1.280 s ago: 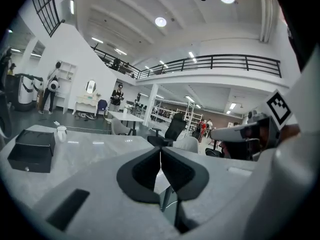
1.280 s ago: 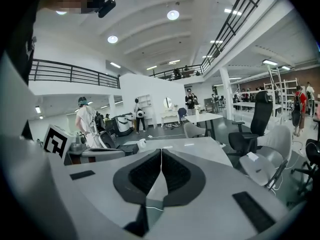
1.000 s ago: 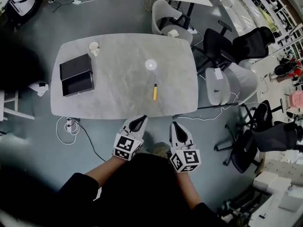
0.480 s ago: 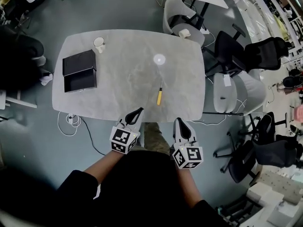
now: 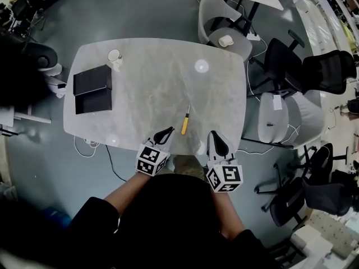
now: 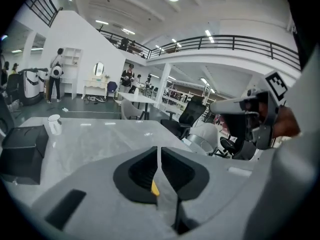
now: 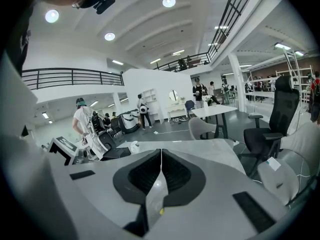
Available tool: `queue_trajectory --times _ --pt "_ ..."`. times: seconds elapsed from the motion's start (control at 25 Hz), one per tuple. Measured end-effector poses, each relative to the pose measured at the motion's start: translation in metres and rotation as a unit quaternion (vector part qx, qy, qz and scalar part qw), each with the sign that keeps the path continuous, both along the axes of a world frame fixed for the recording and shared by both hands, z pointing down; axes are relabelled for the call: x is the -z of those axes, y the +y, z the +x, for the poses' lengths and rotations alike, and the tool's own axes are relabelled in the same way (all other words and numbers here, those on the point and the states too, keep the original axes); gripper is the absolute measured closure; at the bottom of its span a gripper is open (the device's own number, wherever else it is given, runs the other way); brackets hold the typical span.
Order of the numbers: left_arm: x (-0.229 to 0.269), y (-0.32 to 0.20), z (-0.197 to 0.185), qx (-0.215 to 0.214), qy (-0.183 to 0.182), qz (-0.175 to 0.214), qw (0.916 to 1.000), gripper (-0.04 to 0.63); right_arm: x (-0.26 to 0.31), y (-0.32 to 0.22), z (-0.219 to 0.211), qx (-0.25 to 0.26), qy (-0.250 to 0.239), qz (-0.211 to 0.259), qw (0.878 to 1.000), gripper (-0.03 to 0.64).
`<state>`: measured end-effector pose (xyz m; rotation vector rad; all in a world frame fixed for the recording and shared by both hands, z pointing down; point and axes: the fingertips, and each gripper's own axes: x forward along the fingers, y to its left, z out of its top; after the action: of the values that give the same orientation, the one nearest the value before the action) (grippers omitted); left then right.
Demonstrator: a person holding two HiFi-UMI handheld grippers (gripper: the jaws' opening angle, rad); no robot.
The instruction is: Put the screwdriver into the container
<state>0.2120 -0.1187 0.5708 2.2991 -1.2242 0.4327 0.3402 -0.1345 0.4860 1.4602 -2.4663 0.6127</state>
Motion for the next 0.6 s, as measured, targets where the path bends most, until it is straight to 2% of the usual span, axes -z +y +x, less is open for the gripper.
queue_trajectory --times 0.24,0.36,0.52,0.6 --pt "-0.068 -0.021 0.015 0.053 -0.022 -0.088 0.9945 0.570 -0.024 -0.030 0.023 0.015 -0.001 -0.028 0.999 0.603" --pt "-0.103 -0.029 0.029 0.044 -0.055 -0.121 0.9902 0.482 -0.030 -0.047 0.031 0.026 -0.009 -0.035 0.999 0.603" --pt "-0.151 -0.034 0.045 0.036 -0.078 -0.171 0.9816 0.451 -0.038 -0.068 0.046 0.031 -0.012 -0.043 0.999 0.603" --pt "-0.176 -0.034 0.053 0.023 -0.084 -0.199 0.9762 0.432 -0.044 -0.076 0.055 0.033 0.002 -0.049 0.998 0.603"
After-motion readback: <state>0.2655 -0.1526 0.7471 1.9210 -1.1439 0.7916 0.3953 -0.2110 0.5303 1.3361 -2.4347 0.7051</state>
